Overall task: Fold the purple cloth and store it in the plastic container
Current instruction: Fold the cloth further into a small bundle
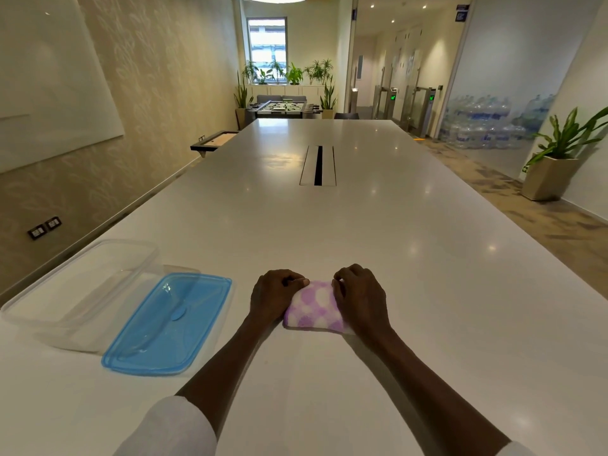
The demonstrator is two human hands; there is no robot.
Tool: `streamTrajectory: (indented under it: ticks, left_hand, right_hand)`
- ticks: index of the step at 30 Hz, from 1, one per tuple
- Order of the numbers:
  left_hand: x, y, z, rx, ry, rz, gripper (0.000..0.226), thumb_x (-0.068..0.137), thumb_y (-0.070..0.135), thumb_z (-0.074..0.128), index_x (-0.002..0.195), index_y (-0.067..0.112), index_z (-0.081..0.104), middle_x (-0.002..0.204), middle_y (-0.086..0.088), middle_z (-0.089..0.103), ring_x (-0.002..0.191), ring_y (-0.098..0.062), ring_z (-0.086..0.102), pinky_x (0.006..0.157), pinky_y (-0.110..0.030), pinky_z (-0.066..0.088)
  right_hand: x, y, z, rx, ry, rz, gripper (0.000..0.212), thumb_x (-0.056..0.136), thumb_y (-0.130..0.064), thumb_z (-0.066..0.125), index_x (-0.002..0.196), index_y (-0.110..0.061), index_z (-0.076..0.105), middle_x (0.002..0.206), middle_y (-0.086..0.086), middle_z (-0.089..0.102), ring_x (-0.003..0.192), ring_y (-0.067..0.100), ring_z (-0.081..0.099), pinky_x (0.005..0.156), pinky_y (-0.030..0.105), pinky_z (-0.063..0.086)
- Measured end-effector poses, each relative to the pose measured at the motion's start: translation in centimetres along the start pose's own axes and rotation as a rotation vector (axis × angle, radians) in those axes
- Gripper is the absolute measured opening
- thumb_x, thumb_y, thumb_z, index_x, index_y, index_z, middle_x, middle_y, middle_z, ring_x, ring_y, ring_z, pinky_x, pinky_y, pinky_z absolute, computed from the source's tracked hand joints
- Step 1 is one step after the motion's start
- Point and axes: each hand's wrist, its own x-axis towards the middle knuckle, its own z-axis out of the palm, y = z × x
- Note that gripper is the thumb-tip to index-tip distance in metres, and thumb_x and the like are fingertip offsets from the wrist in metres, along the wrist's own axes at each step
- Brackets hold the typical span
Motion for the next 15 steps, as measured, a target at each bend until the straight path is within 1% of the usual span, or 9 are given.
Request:
streamTrajectory:
  ticks: [1,3,5,6,7,9,11,13,15]
  left_hand:
    - [0.0,0.0,0.1,0.004,0.004,0.000,0.016,0.077,0.045,0.069,0.081,0.031,0.076,0.077,0.013,0.074,0.077,-0.002,0.066,0.066,-0.025,0.050]
    - [-0.1,0.0,0.1,0.019,0.013,0.015,0.017,0.079,0.044,0.068,0.082,0.029,0.076,0.078,0.011,0.075,0.076,-0.004,0.066,0.066,-0.024,0.049]
    - [-0.2,0.1,0.1,0.016,0.018,0.027,0.018,0.081,0.041,0.067,0.084,0.027,0.077,0.078,0.010,0.075,0.075,-0.006,0.067,0.066,-0.023,0.049]
    - [-0.3,0.1,0.1,0.009,0.021,0.032,0.018,0.082,0.041,0.067,0.083,0.026,0.077,0.078,0.009,0.075,0.075,-0.006,0.067,0.066,-0.024,0.049]
    - [-0.3,0.1,0.2,0.002,0.023,0.038,0.017,0.082,0.040,0.067,0.083,0.026,0.077,0.078,0.009,0.075,0.075,-0.006,0.067,0.065,-0.024,0.049]
    - [-0.3,0.2,0.2,0.003,0.011,0.033,0.017,0.083,0.039,0.067,0.084,0.025,0.076,0.079,0.009,0.075,0.075,-0.005,0.067,0.064,-0.022,0.047]
    - [-0.1,0.5,-0.1,0.034,-0.006,0.016,0.016,0.084,0.035,0.067,0.087,0.022,0.076,0.086,0.006,0.075,0.078,-0.007,0.066,0.065,-0.019,0.046]
    - [-0.1,1.1,-0.2,0.133,0.023,0.055,0.016,0.086,0.031,0.066,0.093,0.020,0.074,0.095,0.002,0.075,0.088,-0.013,0.068,0.075,-0.022,0.049]
    - [-0.6,2.2,0.1,0.172,0.101,0.139,0.019,0.090,0.022,0.061,0.104,0.016,0.072,0.105,-0.001,0.074,0.099,-0.016,0.067,0.087,-0.024,0.048]
  right_hand:
    - [0.0,-0.1,-0.2,-0.001,0.009,-0.060,0.018,0.091,-0.026,0.053,0.083,-0.017,0.066,0.087,-0.002,0.066,0.082,0.021,0.059,0.061,0.034,0.049]
    - [0.0,-0.4,-0.4,-0.014,-0.002,-0.195,0.027,0.092,-0.030,0.051,0.084,-0.014,0.071,0.093,0.002,0.072,0.093,0.023,0.062,0.079,0.036,0.051]
    - [-0.1,-0.8,-0.3,-0.025,-0.119,-0.268,0.050,0.094,-0.044,0.037,0.102,-0.009,0.072,0.112,0.010,0.072,0.111,0.027,0.061,0.099,0.040,0.044]
    - [-0.3,-1.2,-0.4,-0.007,-0.233,-0.257,0.065,0.093,-0.053,0.027,0.117,-0.007,0.066,0.124,0.015,0.066,0.120,0.029,0.056,0.104,0.041,0.040]
    - [-0.6,-1.4,-0.4,0.005,-0.355,-0.231,0.078,0.090,-0.062,0.018,0.132,-0.008,0.055,0.137,0.018,0.056,0.130,0.031,0.048,0.109,0.042,0.035]
    - [-1.4,-1.7,0.0,-0.056,-0.510,-0.199,0.095,0.081,-0.076,0.000,0.150,-0.017,0.030,0.156,0.020,0.029,0.142,0.037,0.028,0.116,0.046,0.022]
    - [-2.0,-1.8,0.4,-0.126,-0.529,-0.201,0.096,0.076,-0.076,-0.011,0.154,-0.026,0.015,0.160,0.020,0.014,0.145,0.042,0.017,0.118,0.051,0.014]
    - [-2.3,-2.0,0.5,-0.160,-0.519,-0.203,0.098,0.072,-0.072,-0.020,0.154,-0.028,0.010,0.161,0.020,0.011,0.146,0.044,0.013,0.117,0.054,0.011]
    - [-2.4,-2.2,0.6,-0.189,-0.516,-0.200,0.090,0.079,-0.070,-0.016,0.154,-0.026,0.009,0.161,0.019,0.011,0.146,0.044,0.010,0.117,0.057,0.008]
